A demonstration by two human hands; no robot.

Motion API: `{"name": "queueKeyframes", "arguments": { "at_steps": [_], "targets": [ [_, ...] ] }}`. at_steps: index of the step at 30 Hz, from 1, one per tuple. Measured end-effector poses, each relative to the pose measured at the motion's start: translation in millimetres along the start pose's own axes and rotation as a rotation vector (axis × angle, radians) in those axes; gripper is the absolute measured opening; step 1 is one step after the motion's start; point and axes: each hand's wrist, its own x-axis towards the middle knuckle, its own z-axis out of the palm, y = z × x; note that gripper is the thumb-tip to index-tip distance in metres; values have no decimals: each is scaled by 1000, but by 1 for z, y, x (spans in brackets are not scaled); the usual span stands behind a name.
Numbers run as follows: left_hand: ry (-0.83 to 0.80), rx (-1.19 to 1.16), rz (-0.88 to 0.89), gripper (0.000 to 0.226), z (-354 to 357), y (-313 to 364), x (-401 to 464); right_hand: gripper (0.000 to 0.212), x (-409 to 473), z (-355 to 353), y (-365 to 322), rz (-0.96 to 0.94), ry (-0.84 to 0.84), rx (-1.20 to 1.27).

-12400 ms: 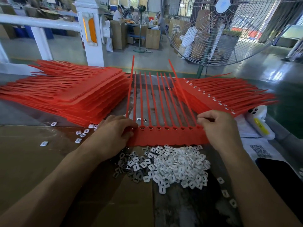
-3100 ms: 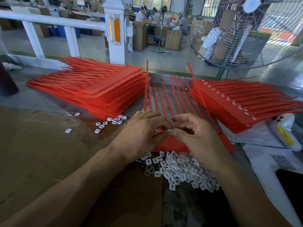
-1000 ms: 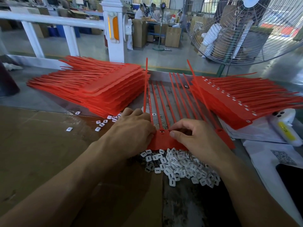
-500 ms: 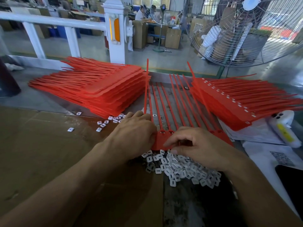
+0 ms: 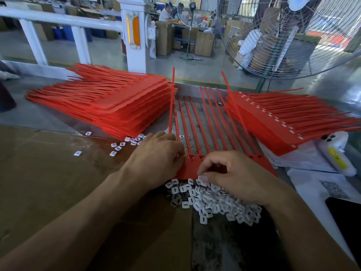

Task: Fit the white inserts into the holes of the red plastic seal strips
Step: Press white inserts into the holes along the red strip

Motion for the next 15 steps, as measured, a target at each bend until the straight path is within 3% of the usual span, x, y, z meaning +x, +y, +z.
{"name": "queueKeyframes", "arguments": {
  "at_steps": [15],
  "targets": [
    [119, -108, 86, 26, 3, -5, -1, 8, 1, 1, 1, -37, 126, 61]
  ]
}}
